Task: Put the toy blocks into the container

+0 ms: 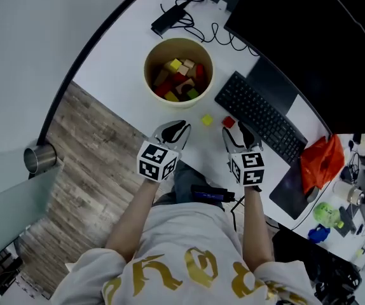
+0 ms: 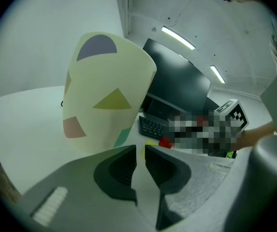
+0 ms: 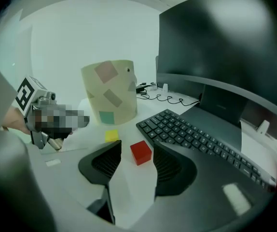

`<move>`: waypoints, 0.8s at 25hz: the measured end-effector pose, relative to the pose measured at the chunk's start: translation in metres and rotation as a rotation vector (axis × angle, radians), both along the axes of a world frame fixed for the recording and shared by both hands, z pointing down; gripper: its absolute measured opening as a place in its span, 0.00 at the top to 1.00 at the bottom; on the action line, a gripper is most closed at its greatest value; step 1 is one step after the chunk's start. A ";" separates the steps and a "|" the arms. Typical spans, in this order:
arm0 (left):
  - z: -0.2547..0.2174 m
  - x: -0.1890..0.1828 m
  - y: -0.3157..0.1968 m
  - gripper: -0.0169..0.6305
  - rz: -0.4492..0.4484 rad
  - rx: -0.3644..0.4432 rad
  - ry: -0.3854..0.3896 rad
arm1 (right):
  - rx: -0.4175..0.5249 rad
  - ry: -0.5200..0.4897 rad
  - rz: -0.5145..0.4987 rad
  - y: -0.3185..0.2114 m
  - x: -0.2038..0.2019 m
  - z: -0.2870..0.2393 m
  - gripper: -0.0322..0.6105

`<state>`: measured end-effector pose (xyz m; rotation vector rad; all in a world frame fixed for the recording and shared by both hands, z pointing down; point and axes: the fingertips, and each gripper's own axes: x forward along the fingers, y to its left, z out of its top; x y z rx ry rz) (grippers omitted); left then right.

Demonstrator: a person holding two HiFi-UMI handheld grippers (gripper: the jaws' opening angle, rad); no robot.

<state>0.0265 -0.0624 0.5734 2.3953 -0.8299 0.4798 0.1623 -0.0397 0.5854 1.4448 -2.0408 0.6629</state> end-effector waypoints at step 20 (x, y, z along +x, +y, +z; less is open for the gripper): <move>0.007 -0.008 -0.018 0.88 -0.011 -0.031 0.035 | -0.059 0.082 -0.074 -0.012 -0.001 0.032 0.68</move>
